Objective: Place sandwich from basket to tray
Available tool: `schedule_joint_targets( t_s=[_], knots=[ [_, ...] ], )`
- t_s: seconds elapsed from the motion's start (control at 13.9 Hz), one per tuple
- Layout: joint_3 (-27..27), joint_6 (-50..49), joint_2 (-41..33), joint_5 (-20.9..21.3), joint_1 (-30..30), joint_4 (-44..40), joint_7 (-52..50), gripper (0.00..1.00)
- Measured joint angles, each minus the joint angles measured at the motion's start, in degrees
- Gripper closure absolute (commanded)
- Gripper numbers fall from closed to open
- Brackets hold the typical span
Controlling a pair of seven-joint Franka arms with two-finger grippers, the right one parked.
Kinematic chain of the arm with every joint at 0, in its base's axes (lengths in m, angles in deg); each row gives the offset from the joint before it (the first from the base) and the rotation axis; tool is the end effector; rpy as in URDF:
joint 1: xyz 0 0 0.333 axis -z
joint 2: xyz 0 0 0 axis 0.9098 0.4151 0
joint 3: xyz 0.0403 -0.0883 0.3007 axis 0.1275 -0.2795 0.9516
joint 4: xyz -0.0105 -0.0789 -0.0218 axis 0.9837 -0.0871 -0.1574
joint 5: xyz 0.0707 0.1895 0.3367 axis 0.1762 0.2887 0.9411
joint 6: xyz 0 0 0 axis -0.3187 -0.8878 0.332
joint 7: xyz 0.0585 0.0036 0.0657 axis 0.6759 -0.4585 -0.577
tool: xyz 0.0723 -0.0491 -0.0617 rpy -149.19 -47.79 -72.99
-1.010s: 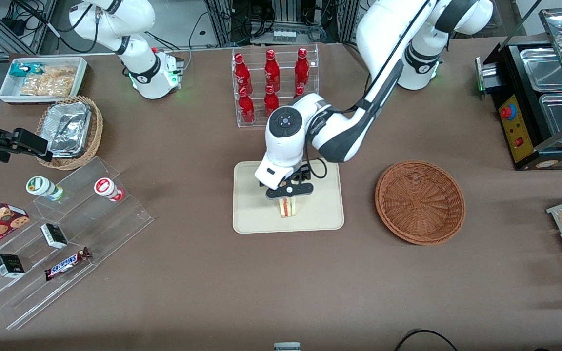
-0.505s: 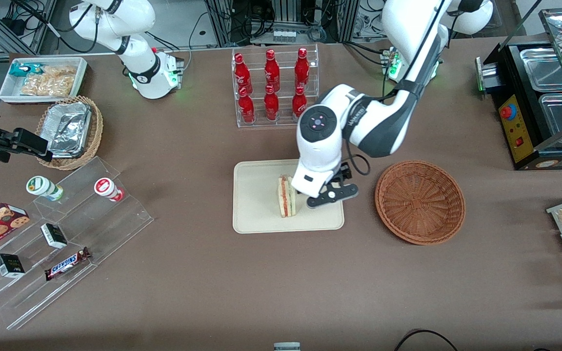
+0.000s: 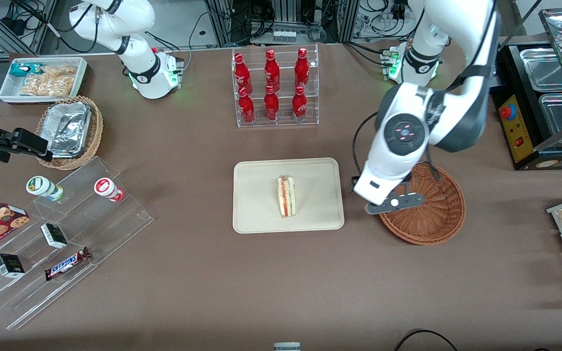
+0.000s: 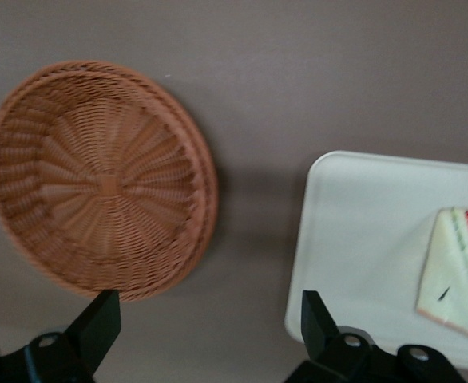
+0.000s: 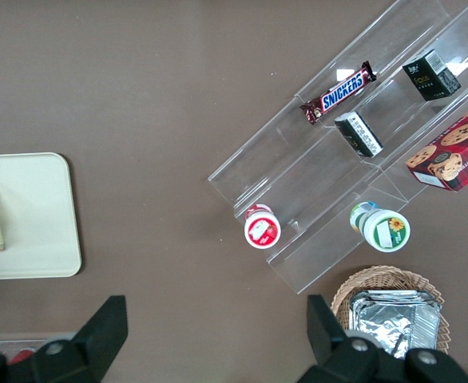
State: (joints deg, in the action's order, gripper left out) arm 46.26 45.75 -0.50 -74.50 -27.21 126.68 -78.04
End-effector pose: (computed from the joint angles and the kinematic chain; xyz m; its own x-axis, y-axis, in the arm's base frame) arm 0.5743 -0.2607 0.4363 0.9884 0.1156 -0.0981 0.1033 -0.9871 -0.1220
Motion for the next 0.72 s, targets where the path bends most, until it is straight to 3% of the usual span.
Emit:
schedule_joint_targets(
  t_s=[0.36, 0.58, 0.72],
  knots=[
    [4.3, -12.6, -9.9, 0.0, -1.6, 0.3, 13.9, 0.0],
    [-2.3, -15.2, -12.2, 0.1, -11.9, 0.4, 19.3, 0.0],
    [-11.5, -15.2, -13.0, 1.5, -22.0, 0.4, 20.8, 0.0]
  ],
)
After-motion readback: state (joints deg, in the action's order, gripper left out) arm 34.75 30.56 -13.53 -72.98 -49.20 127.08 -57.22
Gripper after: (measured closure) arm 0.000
